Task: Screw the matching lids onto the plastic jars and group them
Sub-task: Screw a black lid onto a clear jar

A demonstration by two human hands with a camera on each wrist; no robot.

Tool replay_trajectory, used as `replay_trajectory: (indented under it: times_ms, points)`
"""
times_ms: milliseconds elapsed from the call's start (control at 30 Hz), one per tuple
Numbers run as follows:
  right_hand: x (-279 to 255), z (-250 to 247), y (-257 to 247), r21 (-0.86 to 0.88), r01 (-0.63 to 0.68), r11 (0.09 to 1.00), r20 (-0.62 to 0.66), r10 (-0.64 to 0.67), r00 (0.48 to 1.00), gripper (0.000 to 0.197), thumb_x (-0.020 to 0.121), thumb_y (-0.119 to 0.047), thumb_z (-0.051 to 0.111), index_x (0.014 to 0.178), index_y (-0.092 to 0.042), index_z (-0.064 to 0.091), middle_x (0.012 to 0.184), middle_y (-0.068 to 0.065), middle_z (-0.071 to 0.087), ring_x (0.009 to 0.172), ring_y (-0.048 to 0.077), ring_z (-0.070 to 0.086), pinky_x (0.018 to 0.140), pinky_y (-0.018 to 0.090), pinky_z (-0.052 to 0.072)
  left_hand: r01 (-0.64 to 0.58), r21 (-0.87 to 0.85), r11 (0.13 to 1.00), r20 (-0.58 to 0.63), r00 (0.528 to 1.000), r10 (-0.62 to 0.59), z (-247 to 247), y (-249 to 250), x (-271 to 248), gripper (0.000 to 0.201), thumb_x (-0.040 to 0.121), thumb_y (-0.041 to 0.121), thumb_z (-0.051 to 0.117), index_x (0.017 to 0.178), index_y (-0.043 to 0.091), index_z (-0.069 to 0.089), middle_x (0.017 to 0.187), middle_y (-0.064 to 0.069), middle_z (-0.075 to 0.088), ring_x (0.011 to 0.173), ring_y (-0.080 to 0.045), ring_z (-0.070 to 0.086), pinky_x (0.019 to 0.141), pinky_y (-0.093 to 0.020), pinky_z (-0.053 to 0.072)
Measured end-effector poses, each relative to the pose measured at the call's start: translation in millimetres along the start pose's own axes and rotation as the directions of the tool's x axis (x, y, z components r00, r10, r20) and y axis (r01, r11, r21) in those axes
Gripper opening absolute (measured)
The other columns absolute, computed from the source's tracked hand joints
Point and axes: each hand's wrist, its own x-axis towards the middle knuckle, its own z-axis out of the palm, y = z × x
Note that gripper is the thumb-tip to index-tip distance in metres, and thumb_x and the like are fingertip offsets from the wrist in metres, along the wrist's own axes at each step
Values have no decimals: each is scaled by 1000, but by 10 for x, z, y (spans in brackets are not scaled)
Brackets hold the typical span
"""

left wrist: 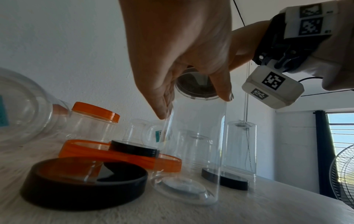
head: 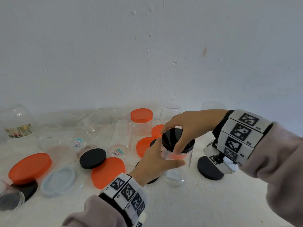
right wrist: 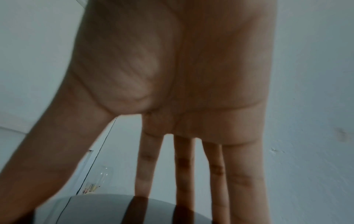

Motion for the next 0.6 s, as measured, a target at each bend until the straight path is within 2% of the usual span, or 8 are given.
replay_trajectory:
  times_ms: [100, 167, 200, 333, 433, 500, 567, 600]
  points:
    - [43, 56, -26, -22, -66, 998, -30, 65, 997, 62, 65, -74, 68, 114, -40, 52, 110, -12, 54, 91, 16, 65, 73, 30, 56, 3, -11, 1000, 6, 1000, -3, 9, -6, 4, 73, 68, 43, 82, 119, 59, 32, 114, 37, 54, 107, 16, 51, 76, -3, 40]
    - [72, 81, -44, -77, -106, 991, -49, 103, 993, 70, 63, -82, 61, 113, -34, 51, 103, -7, 56, 74, 18, 69, 63, 29, 53, -1, -15, 1000, 10, 1000, 1, 14, -7, 9, 77, 68, 45, 81, 124, 59, 29, 116, 38, 52, 106, 20, 48, 75, -2, 36]
    - [81, 79, -43, -89, -117, 989, -51, 112, 992, 73, 62, -83, 60, 114, -33, 50, 103, -6, 57, 74, 18, 69, 64, 29, 53, -2, -16, 1000, 11, 1000, 2, 13, -7, 11, 78, 69, 45, 81, 125, 57, 29, 117, 37, 52, 105, 20, 47, 75, -3, 35]
    - [58, 5, -27, -80, -79, 994, 55, 84, 995, 80, 63, -70, 72, 131, -46, 39, 122, -12, 47, 109, 19, 57, 91, 37, 50, -1, 10, 1000, -5, 1000, 1, 5, -3, 9, 71, 68, 44, 81, 117, 58, 33, 113, 35, 55, 103, 21, 48, 74, -1, 39]
    - [24, -28, -47, -69, -2, 998, 66, 6, 998, 76, 66, -55, 78, 132, -50, 41, 119, -19, 42, 117, 12, 44, 96, 33, 44, -9, 22, 1000, -13, 1000, 9, 5, 6, 1, 71, 68, 44, 81, 116, 57, 32, 111, 36, 53, 101, 25, 47, 72, 4, 37]
    - [32, -8, -27, -51, -8, 999, 29, 9, 1000, 67, 66, -60, 76, 126, -46, 48, 119, -18, 47, 112, 13, 52, 90, 33, 51, -10, 18, 1000, -10, 1000, 10, 11, 4, 1, 72, 68, 44, 81, 119, 57, 31, 114, 34, 54, 106, 17, 50, 75, 0, 39]
    - [47, 45, -30, -41, -60, 997, -18, 59, 998, 63, 64, -72, 69, 116, -40, 52, 110, -13, 55, 91, 16, 63, 73, 31, 56, 3, -1, 1000, -5, 1000, -3, 12, -4, 5, 71, 68, 44, 81, 117, 59, 32, 116, 31, 55, 109, 12, 51, 78, -6, 40]
    - [58, 76, -39, -64, -87, 994, -48, 84, 995, 65, 64, -78, 64, 112, -36, 53, 102, -11, 55, 80, 14, 64, 64, 28, 53, 6, -8, 1000, -1, 1000, -6, 9, -6, 8, 71, 68, 43, 82, 116, 60, 32, 115, 33, 55, 108, 15, 50, 77, -6, 40]
